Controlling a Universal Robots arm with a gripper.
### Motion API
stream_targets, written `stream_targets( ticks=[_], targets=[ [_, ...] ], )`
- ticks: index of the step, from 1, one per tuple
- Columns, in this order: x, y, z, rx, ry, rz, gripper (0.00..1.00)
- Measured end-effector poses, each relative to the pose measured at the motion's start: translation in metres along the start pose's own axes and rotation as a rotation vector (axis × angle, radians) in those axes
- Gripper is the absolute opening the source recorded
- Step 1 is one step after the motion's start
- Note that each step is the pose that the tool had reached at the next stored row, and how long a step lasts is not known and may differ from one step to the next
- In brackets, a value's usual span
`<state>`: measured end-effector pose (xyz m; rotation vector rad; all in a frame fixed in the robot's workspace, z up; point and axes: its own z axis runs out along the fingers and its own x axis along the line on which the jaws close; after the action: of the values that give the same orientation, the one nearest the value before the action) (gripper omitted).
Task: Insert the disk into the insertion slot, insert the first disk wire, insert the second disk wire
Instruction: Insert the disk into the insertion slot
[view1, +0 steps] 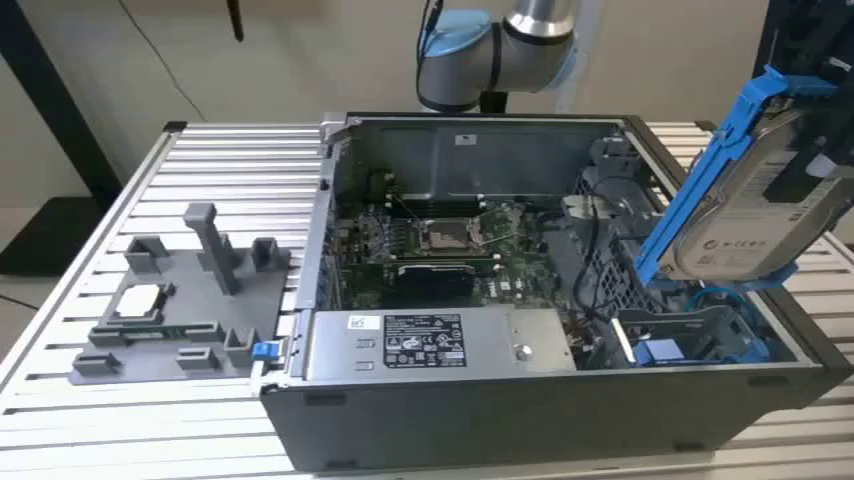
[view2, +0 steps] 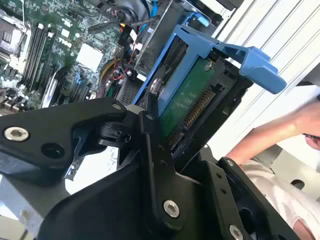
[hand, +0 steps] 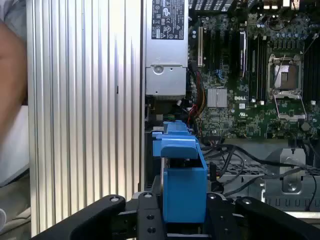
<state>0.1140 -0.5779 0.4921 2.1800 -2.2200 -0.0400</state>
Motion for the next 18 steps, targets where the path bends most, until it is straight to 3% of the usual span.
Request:
stream_targets(
  ticks=[11, 18],
  targets=[
    [0.0000, -0.0001, 0.0011, 0.0025, -0.0002, 0.000, 0.00],
    [-0.0001, -0.0003, 0.0058, 0.0182, -0.0047, 0.000, 0.00]
  ],
)
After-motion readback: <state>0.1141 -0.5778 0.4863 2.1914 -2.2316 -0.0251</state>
